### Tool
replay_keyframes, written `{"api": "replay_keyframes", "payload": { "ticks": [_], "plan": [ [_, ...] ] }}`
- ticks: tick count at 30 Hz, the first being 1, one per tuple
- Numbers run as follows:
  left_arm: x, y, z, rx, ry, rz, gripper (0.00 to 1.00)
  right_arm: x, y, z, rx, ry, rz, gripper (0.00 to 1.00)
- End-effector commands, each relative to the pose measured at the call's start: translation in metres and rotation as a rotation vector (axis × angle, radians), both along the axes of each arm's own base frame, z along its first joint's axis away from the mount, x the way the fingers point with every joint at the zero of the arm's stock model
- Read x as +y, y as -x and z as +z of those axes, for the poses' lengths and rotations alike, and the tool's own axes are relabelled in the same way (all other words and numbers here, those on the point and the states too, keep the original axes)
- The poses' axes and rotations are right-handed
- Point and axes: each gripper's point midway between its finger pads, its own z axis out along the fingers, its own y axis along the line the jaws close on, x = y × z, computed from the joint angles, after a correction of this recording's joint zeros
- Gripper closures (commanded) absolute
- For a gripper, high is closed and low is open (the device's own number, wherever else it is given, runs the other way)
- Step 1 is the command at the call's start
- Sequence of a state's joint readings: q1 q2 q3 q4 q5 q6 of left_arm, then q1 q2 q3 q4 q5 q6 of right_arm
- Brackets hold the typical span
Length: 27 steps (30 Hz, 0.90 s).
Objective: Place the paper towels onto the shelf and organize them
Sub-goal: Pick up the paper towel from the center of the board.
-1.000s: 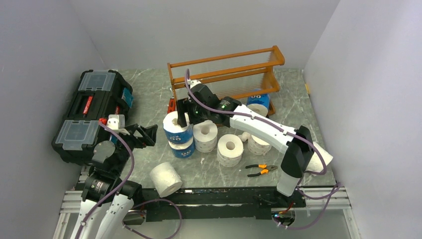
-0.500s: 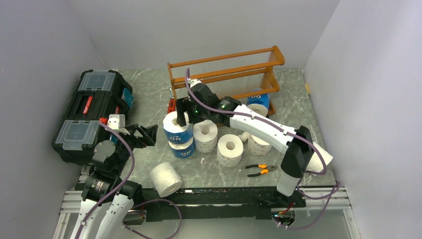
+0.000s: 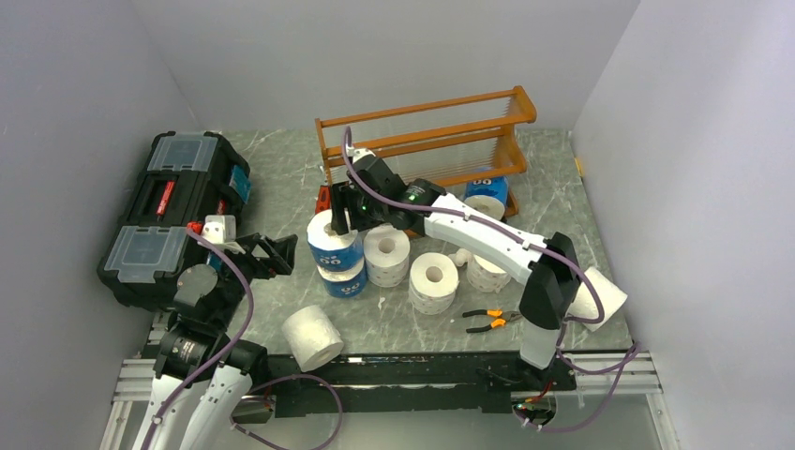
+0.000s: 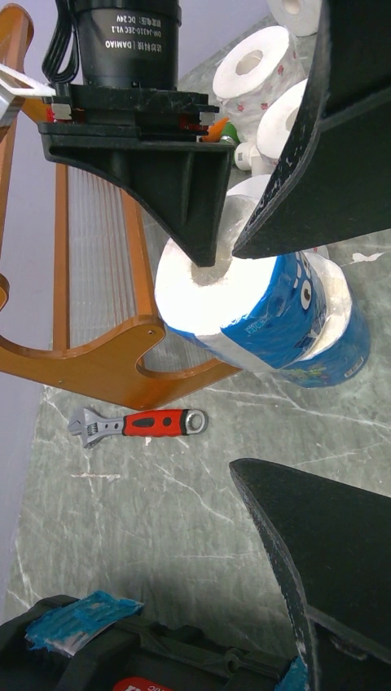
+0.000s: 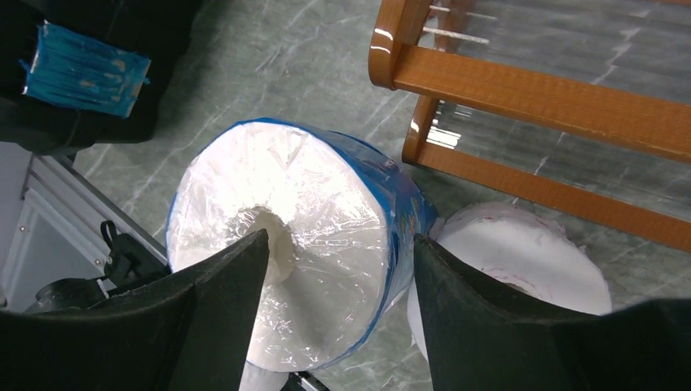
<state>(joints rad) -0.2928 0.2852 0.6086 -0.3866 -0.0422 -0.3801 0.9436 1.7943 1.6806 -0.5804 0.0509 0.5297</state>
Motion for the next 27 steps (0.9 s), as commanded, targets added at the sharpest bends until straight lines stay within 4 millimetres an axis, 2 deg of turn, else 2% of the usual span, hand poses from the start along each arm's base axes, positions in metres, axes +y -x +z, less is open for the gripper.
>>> {"api": "replay_keyframes", "payload": {
  "ticks": [1, 11, 18, 27],
  "plan": [
    [-0.002, 0.002, 0.009, -0.023, 0.009, -0.013, 0.01, 0.001, 0.000, 0.006, -0.008, -0.012, -0.004, 0.33],
    [-0.002, 0.002, 0.009, -0.024, 0.008, -0.012, 0.01, -0.003, 0.003, -0.013, 0.015, 0.039, 0.003, 0.43],
    [-0.002, 0.001, 0.008, -0.023, 0.003, -0.010, 0.01, -0.002, 0.003, -0.010, 0.013, 0.037, 0.005, 0.51],
    [-0.001, 0.001, 0.008, -0.023, 0.004, -0.009, 0.01, 0.003, 0.008, -0.016, 0.050, 0.033, 0.021, 0.55]
  ]
}}
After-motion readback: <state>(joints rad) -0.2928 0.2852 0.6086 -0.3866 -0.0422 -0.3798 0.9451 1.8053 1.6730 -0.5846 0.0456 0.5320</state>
